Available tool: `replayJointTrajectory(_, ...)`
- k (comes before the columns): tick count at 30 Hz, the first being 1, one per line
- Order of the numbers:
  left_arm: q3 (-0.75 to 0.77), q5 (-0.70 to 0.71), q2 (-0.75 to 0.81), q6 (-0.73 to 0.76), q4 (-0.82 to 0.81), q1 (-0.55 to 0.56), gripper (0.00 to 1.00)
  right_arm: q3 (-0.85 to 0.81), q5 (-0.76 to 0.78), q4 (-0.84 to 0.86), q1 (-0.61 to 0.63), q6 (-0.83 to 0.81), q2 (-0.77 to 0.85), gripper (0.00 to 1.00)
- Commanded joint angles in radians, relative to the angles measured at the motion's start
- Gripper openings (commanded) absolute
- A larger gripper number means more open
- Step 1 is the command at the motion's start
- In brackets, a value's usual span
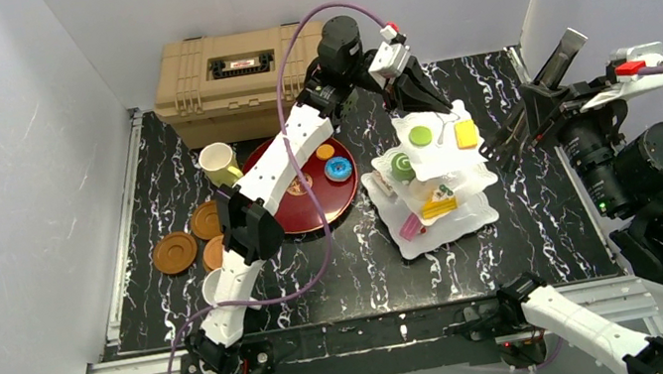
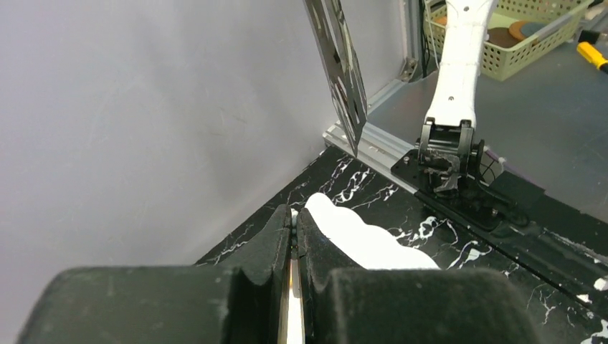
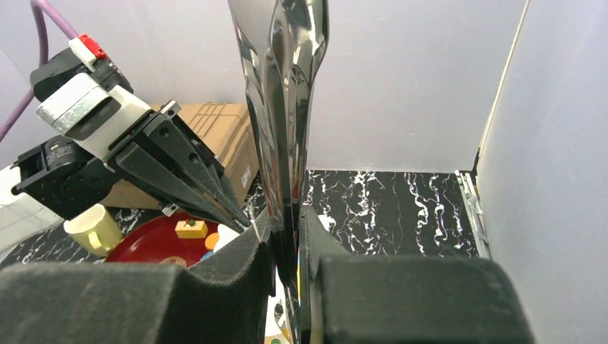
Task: Serve the afternoon tea
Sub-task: Adjust the desert table at the center of the board.
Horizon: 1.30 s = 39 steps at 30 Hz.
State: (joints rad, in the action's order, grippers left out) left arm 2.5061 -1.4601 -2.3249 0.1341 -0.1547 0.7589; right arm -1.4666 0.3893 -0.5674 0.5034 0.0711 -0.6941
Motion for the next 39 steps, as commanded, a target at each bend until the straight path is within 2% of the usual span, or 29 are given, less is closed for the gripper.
replayJointTrajectory(1,-0.014,-0.043,0.045,-0.056,-0.194,0.01,0.0,-0.02,0.001,0.052,-0.002,-0.004,0.007,0.1)
replayJointTrajectory(4,-0.07,-0.025,0.071,-0.016,-0.196,0.004,0.0,-0.008,-0.003,0.06,-0.003,0.002,0.012,0.1)
replayJointTrajectory(7,-0.06,-0.002,0.065,0.0,-0.198,-0.001,0.0,0.001,-0.006,0.061,-0.002,0.01,0.015,0.1)
replayJointTrajectory(8,-0.058,0.004,0.064,-0.004,-0.199,-0.001,0.08,0.003,-0.007,0.063,-0.002,0.011,0.015,0.1)
replayJointTrajectory(9,-0.065,0.017,0.07,-0.012,-0.201,-0.001,0.24,0.002,-0.009,0.063,-0.002,0.014,0.016,0.1)
replayJointTrajectory(12,-0.161,0.079,0.128,0.015,-0.212,-0.008,0.81,-0.002,-0.025,0.068,-0.003,0.015,0.018,0.1)
replayJointTrajectory(13,-0.201,0.116,0.162,0.037,-0.214,-0.009,0.93,-0.005,-0.037,0.07,-0.003,0.013,0.015,0.11)
replayJointTrajectory(16,-0.278,0.199,0.227,0.039,-0.216,-0.028,0.98,-0.025,-0.082,0.073,-0.002,0.012,-0.009,0.1)
replayJointTrajectory(23,-0.446,0.27,0.416,-0.036,-0.216,-0.112,0.98,-0.131,-0.201,0.098,-0.002,0.027,-0.079,0.09)
replayJointTrajectory(29,-0.7,0.371,0.646,-0.088,-0.193,-0.195,0.98,-0.231,-0.296,0.076,-0.002,0.064,-0.123,0.1)
replayJointTrajectory(33,-0.82,0.545,0.778,-0.121,-0.049,-0.274,0.98,-0.254,-0.433,0.096,-0.003,0.125,-0.207,0.09)
replayJointTrajectory(37,-0.863,0.786,0.881,-0.014,0.267,-0.345,0.98,-0.2,-0.551,0.218,-0.003,0.196,-0.312,0.06)
replayJointTrajectory(39,-0.884,0.853,0.917,-0.013,0.372,-0.395,0.98,-0.17,-0.595,0.316,-0.003,0.233,-0.376,0.06)
